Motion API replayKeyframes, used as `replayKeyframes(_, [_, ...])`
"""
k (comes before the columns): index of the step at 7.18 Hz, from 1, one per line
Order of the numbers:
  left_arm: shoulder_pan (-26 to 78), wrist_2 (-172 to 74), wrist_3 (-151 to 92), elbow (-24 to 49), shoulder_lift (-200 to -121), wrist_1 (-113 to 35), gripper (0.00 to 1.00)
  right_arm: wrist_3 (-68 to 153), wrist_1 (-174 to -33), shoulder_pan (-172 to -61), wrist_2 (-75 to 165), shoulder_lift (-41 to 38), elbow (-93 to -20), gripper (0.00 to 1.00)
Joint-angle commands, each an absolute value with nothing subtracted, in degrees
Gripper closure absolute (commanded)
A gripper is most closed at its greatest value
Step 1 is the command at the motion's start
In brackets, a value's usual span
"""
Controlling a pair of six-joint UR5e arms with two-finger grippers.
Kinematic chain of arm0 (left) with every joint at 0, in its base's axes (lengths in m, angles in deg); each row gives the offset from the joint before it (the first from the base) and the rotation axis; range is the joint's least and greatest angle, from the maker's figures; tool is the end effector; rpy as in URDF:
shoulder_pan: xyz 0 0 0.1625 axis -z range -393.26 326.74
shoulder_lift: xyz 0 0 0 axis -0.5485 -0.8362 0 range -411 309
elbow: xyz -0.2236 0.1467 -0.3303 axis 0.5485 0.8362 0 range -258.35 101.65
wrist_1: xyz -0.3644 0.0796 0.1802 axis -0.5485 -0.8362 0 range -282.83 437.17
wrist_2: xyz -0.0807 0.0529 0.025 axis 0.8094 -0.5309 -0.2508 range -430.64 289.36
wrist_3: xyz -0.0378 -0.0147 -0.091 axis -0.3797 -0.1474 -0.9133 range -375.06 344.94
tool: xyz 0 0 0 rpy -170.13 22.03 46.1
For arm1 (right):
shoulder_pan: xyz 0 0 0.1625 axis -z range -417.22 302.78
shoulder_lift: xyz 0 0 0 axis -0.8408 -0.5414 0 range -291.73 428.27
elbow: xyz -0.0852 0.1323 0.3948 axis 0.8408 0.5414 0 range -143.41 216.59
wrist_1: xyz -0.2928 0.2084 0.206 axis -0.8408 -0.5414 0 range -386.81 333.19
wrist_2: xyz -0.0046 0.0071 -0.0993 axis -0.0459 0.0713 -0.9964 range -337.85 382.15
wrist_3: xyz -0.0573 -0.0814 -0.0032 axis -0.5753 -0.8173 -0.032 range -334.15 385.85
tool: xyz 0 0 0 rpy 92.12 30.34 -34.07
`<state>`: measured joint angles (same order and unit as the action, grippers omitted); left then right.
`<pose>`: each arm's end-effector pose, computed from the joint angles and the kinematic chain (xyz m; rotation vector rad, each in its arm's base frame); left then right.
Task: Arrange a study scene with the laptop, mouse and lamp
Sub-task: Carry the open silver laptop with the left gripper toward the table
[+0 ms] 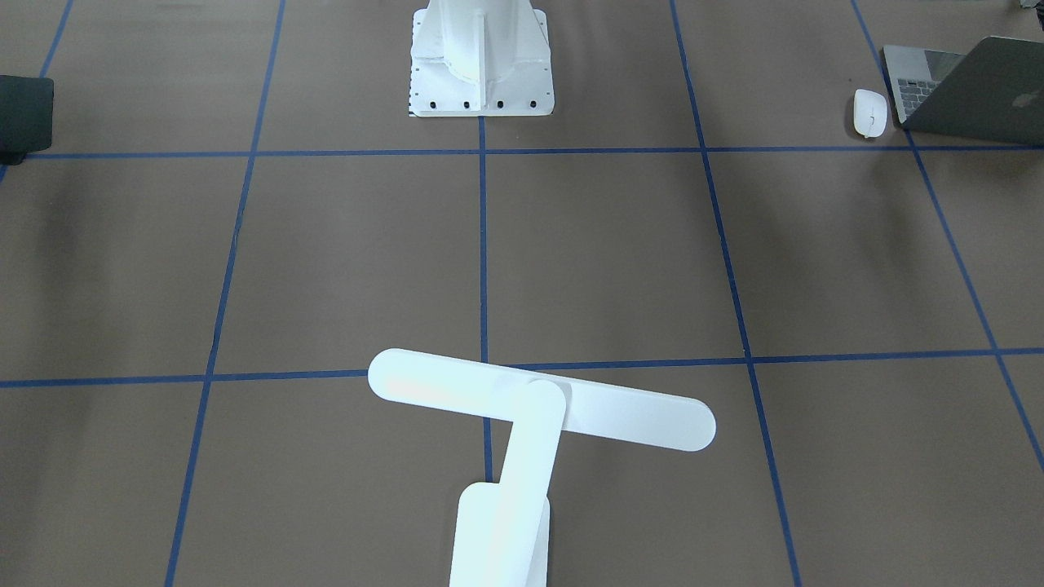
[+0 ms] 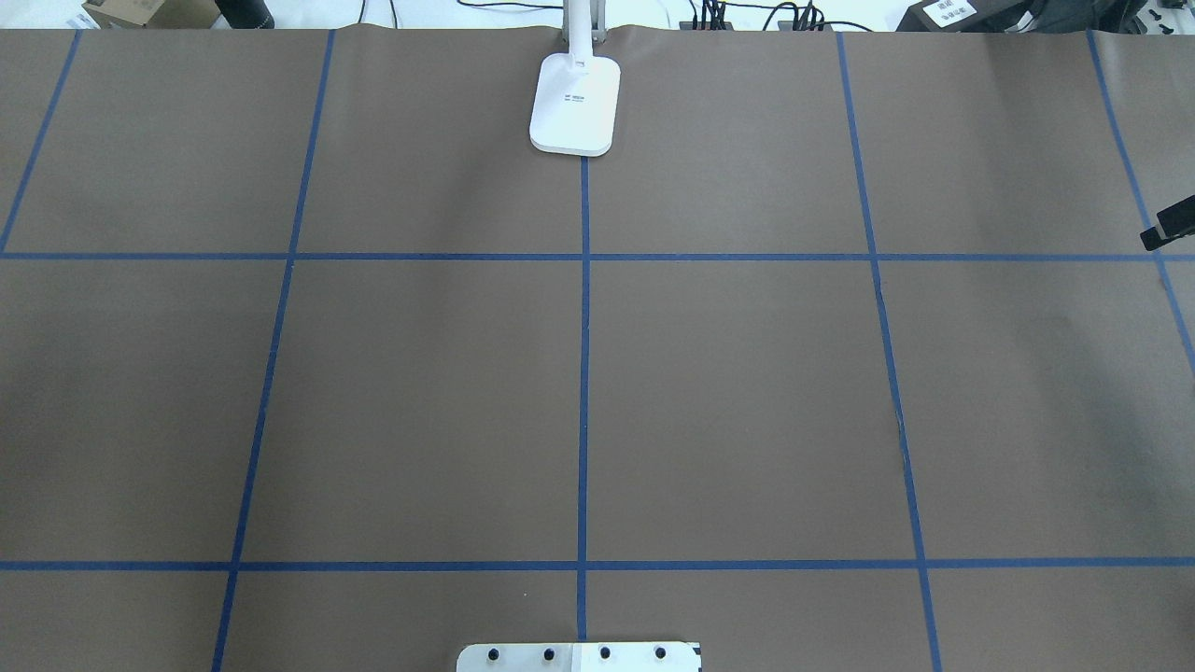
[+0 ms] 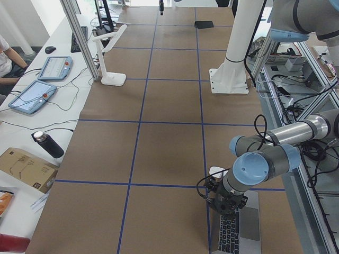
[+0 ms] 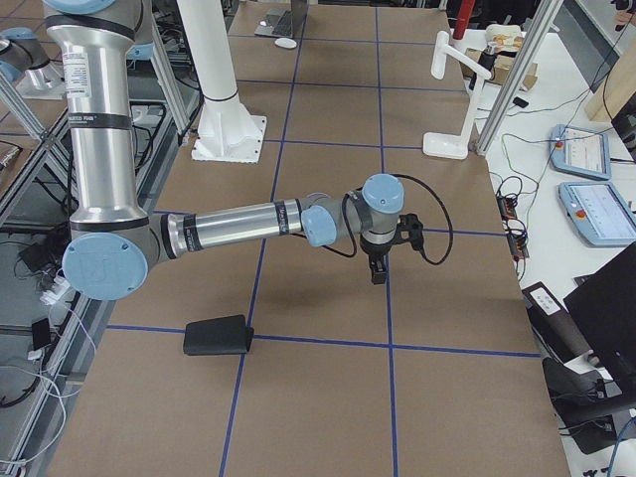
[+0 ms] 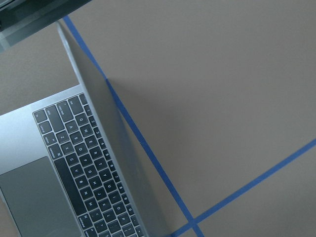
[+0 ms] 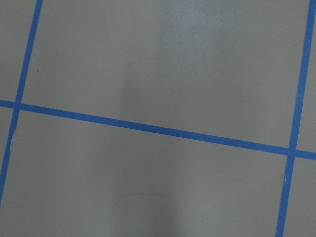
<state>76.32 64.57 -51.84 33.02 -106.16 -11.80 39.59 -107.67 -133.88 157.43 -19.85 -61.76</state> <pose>-0.1319 -0.1839 0.6955 -0.3714 0.7758 -1.0254 -0.0584 -0.5177 0.5507 0.1281 -0.8357 -0.1271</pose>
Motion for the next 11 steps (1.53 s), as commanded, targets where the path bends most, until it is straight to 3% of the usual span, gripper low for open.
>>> replayKeyframes(1, [76.25, 64.45, -53.28, 28.11, -106.19, -17.27, 0.00, 39.65, -107.67, -133.69, 157.33, -19.88, -61.84, 0.01])
replayKeyframes(7, [75.99, 68.58, -55.04, 25.97, -106.11, -21.97, 0.01, 42.46, -107.59, -133.07, 157.24, -19.79, -62.90, 0.01])
replayKeyframes(8, [75.99, 68.58, -55.05, 25.71, -106.02, -21.79, 0.08, 42.46, -107.67, -133.07, 157.33, -19.79, -62.90, 0.01])
replayKeyframes(9, [75.99, 68.67, -55.13, 25.45, -105.76, -21.36, 0.45, 42.46, -107.67, -132.98, 157.33, -19.79, -62.90, 0.01])
replayKeyframes(10, [75.99, 71.19, -55.22, 25.53, -105.84, -20.13, 0.99, 42.46, -107.67, -132.98, 157.41, -19.79, -62.99, 0.01])
replayKeyframes(11, [75.99, 72.52, -55.13, 26.32, -105.93, -19.25, 1.00, 42.46, -107.67, -132.98, 157.41, -19.79, -62.99, 0.01])
